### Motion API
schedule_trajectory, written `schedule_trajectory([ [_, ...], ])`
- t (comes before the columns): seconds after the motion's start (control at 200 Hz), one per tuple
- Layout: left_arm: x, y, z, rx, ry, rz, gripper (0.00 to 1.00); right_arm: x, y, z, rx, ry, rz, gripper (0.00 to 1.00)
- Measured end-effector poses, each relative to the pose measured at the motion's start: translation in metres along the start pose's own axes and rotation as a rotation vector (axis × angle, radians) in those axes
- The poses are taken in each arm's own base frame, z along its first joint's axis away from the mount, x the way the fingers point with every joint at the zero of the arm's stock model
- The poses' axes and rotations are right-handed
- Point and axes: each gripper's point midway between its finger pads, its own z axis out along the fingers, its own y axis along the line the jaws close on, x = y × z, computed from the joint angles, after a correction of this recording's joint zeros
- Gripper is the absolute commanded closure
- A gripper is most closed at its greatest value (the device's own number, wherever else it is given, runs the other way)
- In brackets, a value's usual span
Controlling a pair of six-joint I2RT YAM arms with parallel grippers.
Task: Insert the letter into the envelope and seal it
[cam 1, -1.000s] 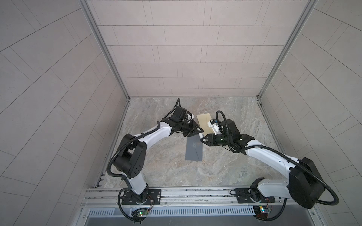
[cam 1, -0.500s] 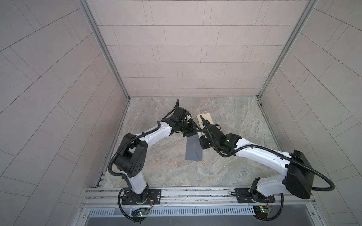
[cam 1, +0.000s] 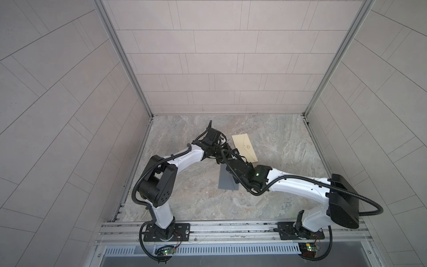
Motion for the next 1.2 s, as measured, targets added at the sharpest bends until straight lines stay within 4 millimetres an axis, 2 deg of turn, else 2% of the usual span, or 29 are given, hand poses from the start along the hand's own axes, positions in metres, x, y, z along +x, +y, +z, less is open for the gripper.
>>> schedule_trajectory([
  [0.145, -0.001, -0.005, 0.0, 0.021, -0.004, 0.024, 1.0, -0.009, -0.017, -0.01, -0.227, -0.006, 0.182, 0.47],
  [0.325, 0.0, -0.008, 0.0, 0.033, 0.004, 0.058, 1.0, -0.023, -0.041, -0.022, -0.477, -0.061, 0.387, 0.48],
  [0.44, 0.003, -0.013, -0.002, 0.047, 0.013, 0.079, 1.0, -0.022, -0.035, -0.027, -0.599, -0.045, 0.421, 0.49],
  [0.595, 0.007, -0.024, -0.006, 0.077, 0.017, 0.118, 1.0, -0.018, -0.015, -0.03, -0.733, 0.006, 0.415, 0.52],
  [0.771, 0.01, -0.031, -0.008, 0.097, 0.018, 0.142, 1.0, -0.012, -0.006, -0.023, -0.768, 0.06, 0.433, 0.61],
  [0.911, 0.011, -0.032, -0.008, 0.1, 0.024, 0.144, 1.0, -0.017, -0.008, -0.022, -0.763, 0.042, 0.447, 0.69],
  [1.051, 0.01, -0.032, -0.008, 0.101, 0.018, 0.148, 1.0, -0.018, -0.011, -0.02, -0.741, 0.034, 0.451, 0.86],
  [1.136, 0.009, -0.034, -0.008, 0.104, 0.011, 0.151, 1.0, -0.019, -0.012, -0.019, -0.719, 0.035, 0.45, 0.92],
  [1.196, 0.008, -0.034, -0.008, 0.106, 0.006, 0.151, 1.0, -0.02, -0.013, -0.019, -0.683, 0.039, 0.433, 0.93],
])
